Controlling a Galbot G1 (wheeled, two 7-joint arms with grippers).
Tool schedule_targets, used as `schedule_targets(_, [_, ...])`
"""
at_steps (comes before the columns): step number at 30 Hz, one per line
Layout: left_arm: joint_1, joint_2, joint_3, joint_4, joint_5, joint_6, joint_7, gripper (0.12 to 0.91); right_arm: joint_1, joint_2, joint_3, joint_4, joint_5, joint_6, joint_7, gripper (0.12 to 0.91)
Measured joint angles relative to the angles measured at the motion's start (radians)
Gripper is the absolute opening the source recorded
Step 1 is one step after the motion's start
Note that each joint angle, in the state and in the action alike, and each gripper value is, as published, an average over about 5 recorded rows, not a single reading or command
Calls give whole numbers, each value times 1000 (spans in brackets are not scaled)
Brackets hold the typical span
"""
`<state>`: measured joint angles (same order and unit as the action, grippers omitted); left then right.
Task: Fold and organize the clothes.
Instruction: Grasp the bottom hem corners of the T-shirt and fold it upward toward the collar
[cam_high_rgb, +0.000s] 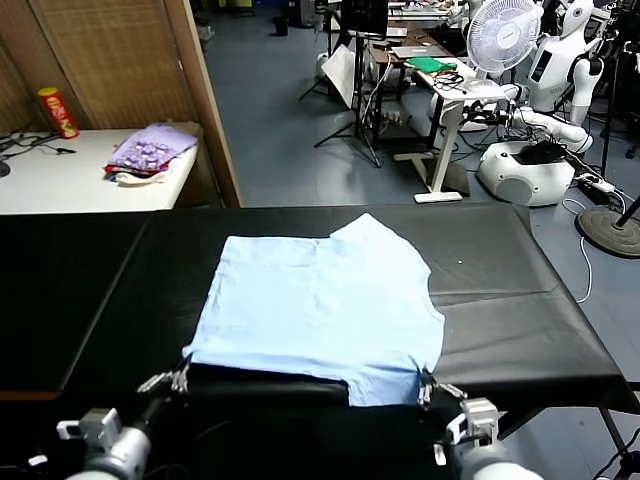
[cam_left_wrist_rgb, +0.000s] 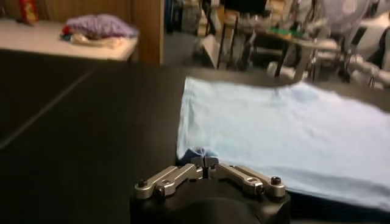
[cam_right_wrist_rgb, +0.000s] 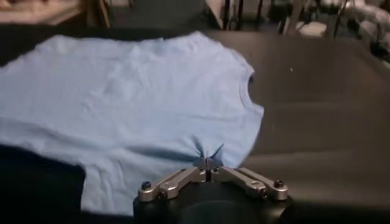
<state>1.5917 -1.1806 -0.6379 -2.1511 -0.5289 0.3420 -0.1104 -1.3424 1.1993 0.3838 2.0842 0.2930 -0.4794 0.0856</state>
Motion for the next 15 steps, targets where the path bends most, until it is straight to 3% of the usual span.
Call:
schedule_targets(8, [-120,-12,43,107,66,-14,1,130,145,-34,-55,-164,-52,84,-60,121])
schedule_targets(15, [-190,-18,64,201,111,-26,-1,130,220,-26,-92,-293,-61,169,-105,145])
